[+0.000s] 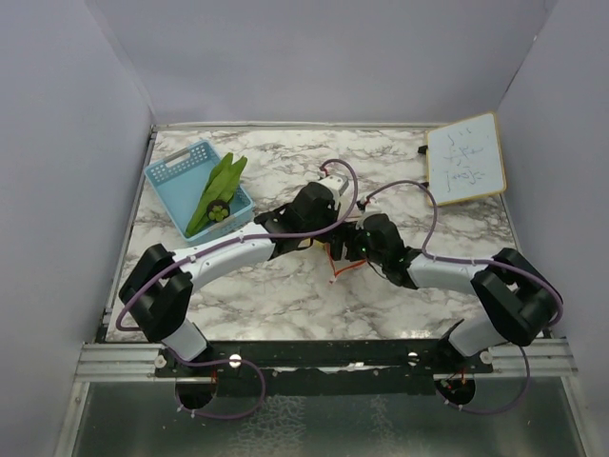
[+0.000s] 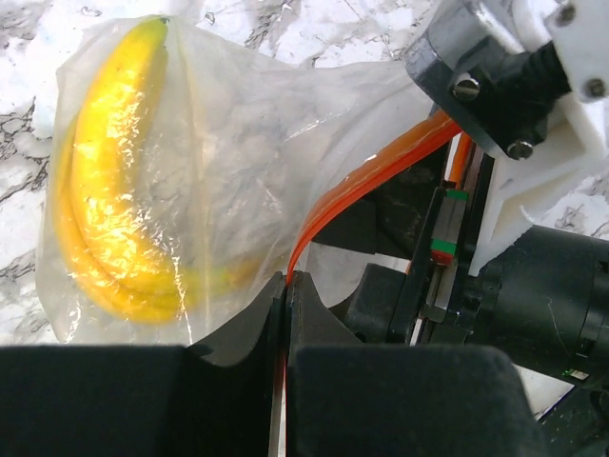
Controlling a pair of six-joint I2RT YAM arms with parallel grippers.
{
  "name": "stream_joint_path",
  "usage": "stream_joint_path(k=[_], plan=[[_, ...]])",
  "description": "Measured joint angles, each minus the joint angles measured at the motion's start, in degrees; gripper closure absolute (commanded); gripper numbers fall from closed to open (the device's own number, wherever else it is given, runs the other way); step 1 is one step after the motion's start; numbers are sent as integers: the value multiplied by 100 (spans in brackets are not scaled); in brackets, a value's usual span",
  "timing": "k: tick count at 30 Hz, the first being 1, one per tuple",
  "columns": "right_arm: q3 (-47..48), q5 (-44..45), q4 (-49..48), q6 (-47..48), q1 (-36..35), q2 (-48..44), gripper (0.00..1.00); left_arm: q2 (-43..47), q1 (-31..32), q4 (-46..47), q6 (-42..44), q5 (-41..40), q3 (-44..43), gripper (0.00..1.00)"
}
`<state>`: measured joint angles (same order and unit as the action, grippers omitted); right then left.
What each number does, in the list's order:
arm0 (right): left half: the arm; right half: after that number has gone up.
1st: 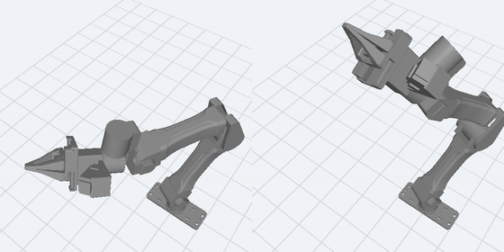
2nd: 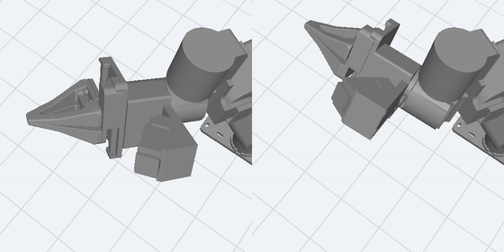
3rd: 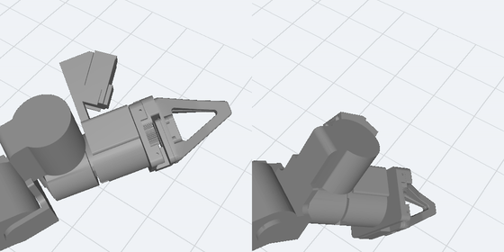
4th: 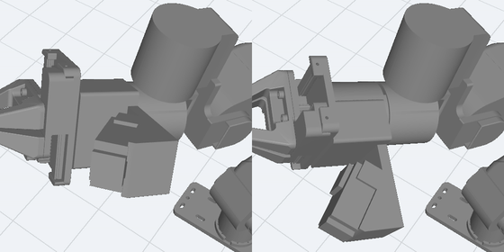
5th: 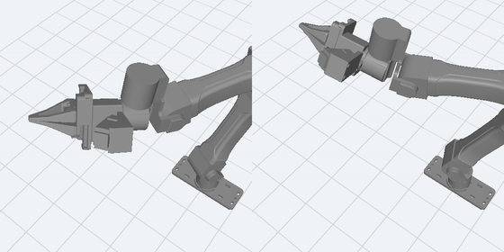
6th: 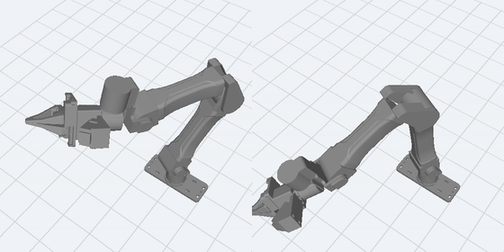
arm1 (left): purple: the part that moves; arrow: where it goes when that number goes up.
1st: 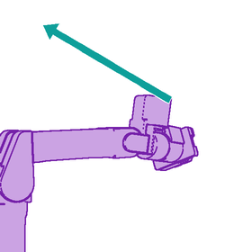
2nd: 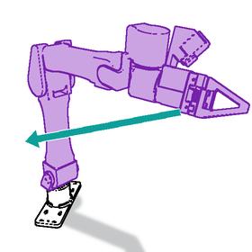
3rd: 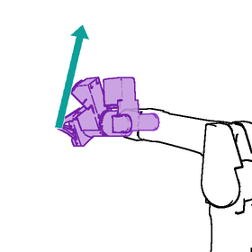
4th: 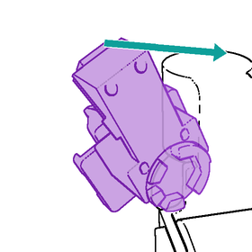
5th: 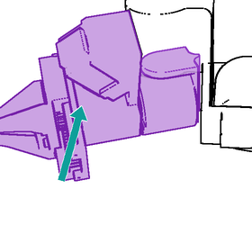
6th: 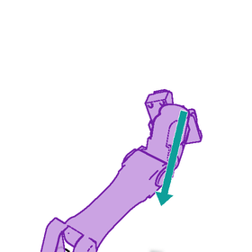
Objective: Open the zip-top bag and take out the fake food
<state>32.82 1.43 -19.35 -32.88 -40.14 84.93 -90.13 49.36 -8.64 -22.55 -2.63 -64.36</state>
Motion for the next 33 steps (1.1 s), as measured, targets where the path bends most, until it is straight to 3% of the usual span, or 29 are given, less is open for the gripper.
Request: stream_joint_path(k=[5, 12, 15, 21, 23, 25, 27, 33], plan=[[-92, -74, -553, 323, 35, 186, 20, 13, -52, -46, 15, -111, 13, 100], [-214, -313, -1543, 793, 52, 713, 24, 13, -96, -162, 11, -118, 59, 100], [-212, -415, -1827, 966, 52, 1099, 29, 13, -109, -157, 13, -122, 57, 100], [-111, -505, -2354, 1145, 50, 1563, 50, 13, -170, -208, 11, -153, 59, 100], [-122, -514, -2465, 1158, 50, 1606, 47, 13, -166, -195, 2, -149, 59, 100], [-168, -514, -2601, 1156, 50, 1604, 35, 13, -162, -160, -7, -142, 59, 100], [-256, -514, -2800, 1156, 50, 1593, 28, 17, -153, -127, -7, -125, 59, 100], [-299, -573, -3082, 1228, 57, 1593, 30, 24, -164, -129, 2, -114, 87, 100]])
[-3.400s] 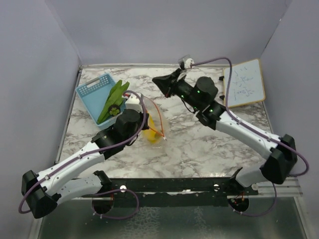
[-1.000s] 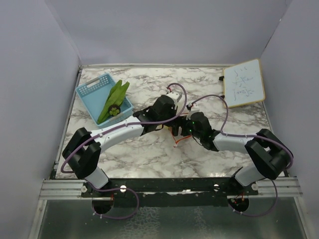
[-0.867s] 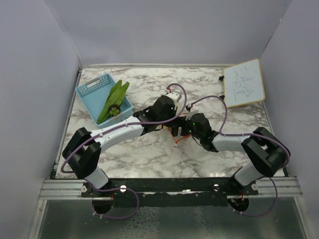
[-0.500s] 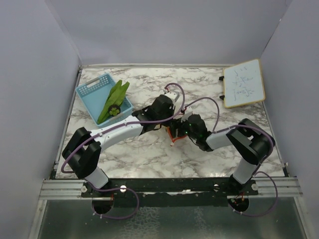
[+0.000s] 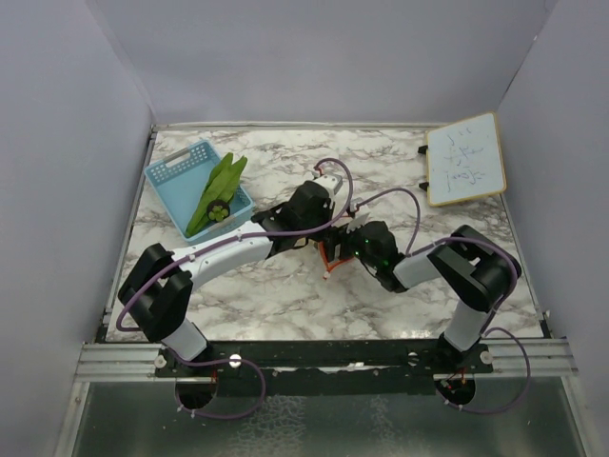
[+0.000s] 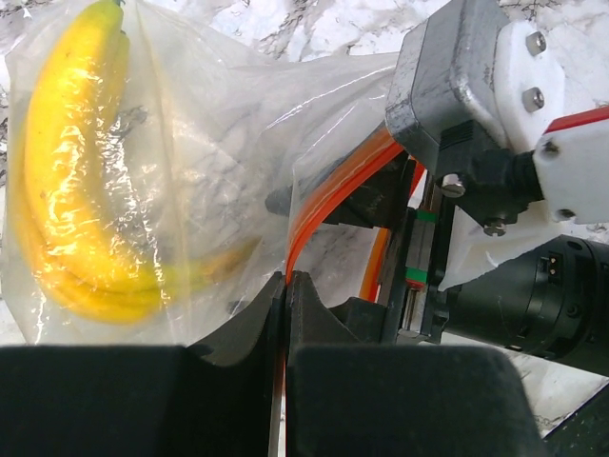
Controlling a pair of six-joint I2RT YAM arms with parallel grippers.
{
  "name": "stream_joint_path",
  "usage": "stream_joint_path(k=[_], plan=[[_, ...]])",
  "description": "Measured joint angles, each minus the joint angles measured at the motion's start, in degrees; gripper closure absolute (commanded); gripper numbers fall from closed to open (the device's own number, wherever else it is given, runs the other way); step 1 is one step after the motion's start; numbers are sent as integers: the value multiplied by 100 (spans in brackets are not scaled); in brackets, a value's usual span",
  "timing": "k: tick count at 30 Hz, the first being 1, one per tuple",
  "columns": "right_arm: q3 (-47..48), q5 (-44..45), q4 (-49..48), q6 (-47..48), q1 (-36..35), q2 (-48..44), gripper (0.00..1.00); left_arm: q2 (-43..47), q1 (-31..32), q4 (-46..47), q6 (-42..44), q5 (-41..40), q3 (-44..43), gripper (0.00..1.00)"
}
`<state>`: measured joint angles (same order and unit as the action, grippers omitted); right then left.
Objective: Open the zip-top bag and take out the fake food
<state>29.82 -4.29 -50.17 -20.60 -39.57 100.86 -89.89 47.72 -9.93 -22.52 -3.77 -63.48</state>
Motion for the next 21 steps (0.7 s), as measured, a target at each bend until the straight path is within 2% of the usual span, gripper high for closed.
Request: stream_joint_path(k=[7, 12, 15, 21], plan=[[177, -352, -398, -9, 33, 363, 31, 24, -63, -9, 35, -31, 70, 100], [570, -675, -601, -79, 50, 841, 40, 48, -210, -48, 59, -118, 127, 100], [680, -813, -835, -190, 63, 1060, 55, 48, -227, -37, 59, -181, 131, 100], [693, -927, -1217, -378, 48, 1176, 93, 87, -227, 133, 26, -168, 142, 100]])
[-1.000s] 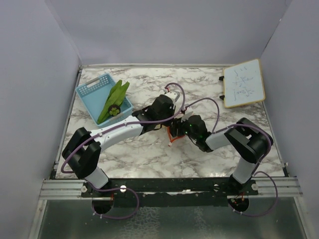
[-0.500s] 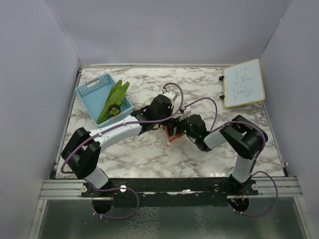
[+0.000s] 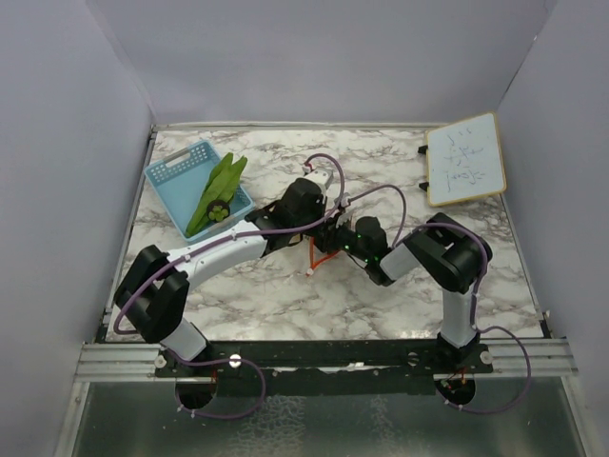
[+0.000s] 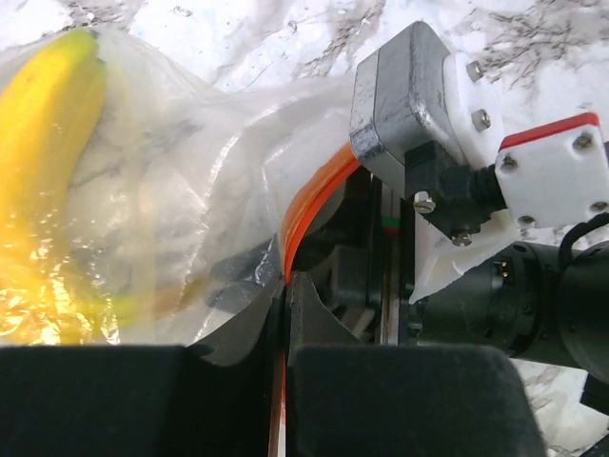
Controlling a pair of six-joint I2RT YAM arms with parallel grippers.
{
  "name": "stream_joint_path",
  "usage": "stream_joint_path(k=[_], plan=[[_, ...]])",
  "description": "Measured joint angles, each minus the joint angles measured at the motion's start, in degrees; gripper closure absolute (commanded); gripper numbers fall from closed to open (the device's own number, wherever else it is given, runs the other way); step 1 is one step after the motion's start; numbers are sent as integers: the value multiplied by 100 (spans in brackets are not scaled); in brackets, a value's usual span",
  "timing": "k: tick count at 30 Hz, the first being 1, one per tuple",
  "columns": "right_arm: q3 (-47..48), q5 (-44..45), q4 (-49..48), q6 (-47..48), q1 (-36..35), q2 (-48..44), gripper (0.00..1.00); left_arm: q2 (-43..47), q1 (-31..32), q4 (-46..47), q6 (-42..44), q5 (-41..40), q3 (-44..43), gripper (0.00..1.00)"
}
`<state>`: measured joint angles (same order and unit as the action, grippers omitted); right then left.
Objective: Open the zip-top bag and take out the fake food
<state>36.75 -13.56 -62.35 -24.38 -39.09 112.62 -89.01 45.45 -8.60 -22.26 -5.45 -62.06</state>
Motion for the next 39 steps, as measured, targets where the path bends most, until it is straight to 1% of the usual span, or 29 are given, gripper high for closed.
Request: stream_joint_path(k=[1, 7, 8, 10, 11, 12, 13, 15, 16, 17, 19, 21, 24, 31, 33, 35, 36, 39], plan=[[-11, -2, -83, -24, -4, 0, 97, 26, 0, 42, -15, 7, 7, 100], [-284, 20, -389, -190, -31, -179, 98, 122, 68, 175, -66, 138, 39, 100], [-358, 28, -417, -223, -31, -234, 91, 127, 94, 186, -81, 184, 39, 100], [-560, 48, -485, -289, -33, -387, 62, 136, 146, 203, -103, 267, 39, 100], [-658, 61, -529, -354, -33, -479, 53, 138, 170, 214, -116, 313, 39, 100], [-732, 66, -581, -356, -39, -544, 48, 144, 190, 219, -131, 361, 39, 100], [-798, 76, -658, -393, -46, -597, 47, 149, 197, 223, -144, 411, 39, 100], [-883, 87, -844, -557, -48, -632, 47, 168, 197, 234, -181, 476, 39, 100], [-898, 85, -890, -629, -46, -632, 48, 181, 197, 251, -203, 490, 39, 100], [-914, 70, -1003, -774, -46, -632, 52, 195, 195, 275, -232, 496, 39, 100], [-929, 70, -1207, -1014, -48, -632, 63, 240, 192, 352, -289, 501, 39, 100], [-955, 111, -1497, -1338, -61, -632, 78, 297, 192, 452, -380, 527, 39, 100], [-968, 376, -1731, -1679, -85, -638, 97, 396, 195, 588, -514, 588, 68, 100], [-833, 835, -1440, -1860, -114, -717, 98, 566, 192, 837, -791, 605, 125, 100], [-710, 951, -1342, -1917, -111, -704, 98, 577, 240, 850, -905, 833, 131, 100], [-640, 999, -1349, -1956, -87, -699, 98, 577, 313, 879, -935, 833, 146, 100], [-597, 1023, -1344, -1993, -85, -682, 94, 577, 291, 892, -960, 839, 146, 100], [-490, 1034, -1355, -2052, -85, -586, 79, 577, 256, 898, -960, 809, 146, 100]])
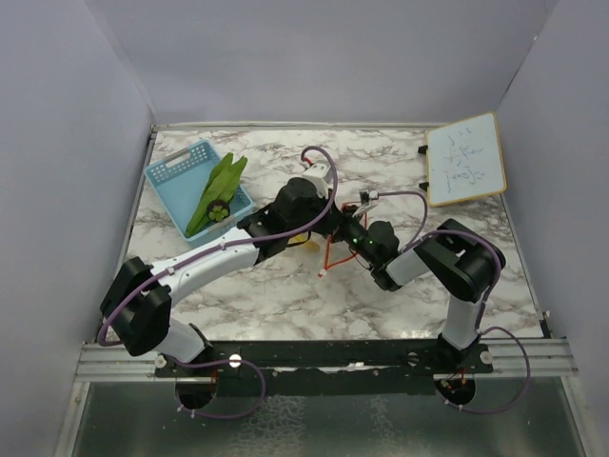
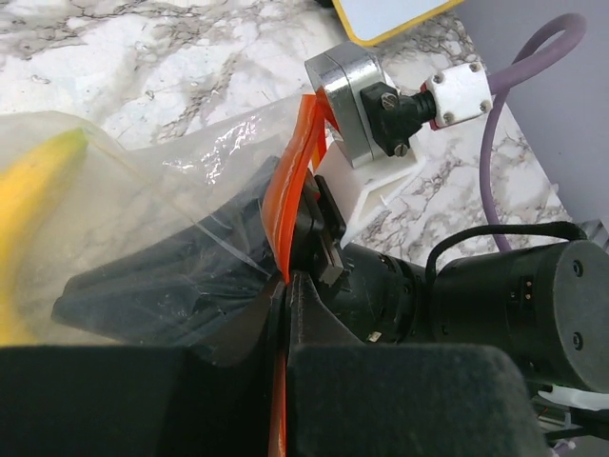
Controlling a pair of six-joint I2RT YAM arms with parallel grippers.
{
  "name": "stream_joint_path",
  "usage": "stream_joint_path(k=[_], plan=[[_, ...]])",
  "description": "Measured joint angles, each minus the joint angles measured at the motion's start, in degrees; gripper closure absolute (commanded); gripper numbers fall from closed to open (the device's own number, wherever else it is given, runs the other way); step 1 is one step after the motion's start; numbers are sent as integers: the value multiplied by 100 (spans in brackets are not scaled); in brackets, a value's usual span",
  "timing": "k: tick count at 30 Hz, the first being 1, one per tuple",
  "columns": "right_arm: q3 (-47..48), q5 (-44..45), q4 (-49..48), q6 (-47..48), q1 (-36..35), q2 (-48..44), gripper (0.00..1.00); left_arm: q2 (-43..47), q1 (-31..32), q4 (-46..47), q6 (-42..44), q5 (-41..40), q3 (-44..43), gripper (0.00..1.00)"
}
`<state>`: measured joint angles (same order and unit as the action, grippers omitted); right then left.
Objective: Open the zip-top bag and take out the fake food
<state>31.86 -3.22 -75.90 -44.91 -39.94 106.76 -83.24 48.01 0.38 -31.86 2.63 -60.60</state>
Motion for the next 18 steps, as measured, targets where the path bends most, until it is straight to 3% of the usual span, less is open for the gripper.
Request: stream_joint_path(k=[10, 18], plan=[[382, 7, 1167, 227, -7, 63, 39, 20, 210, -87, -76, 251, 13, 100], [181, -249, 1445, 501, -131, 367, 41, 20, 234, -155, -79, 339, 92, 100]])
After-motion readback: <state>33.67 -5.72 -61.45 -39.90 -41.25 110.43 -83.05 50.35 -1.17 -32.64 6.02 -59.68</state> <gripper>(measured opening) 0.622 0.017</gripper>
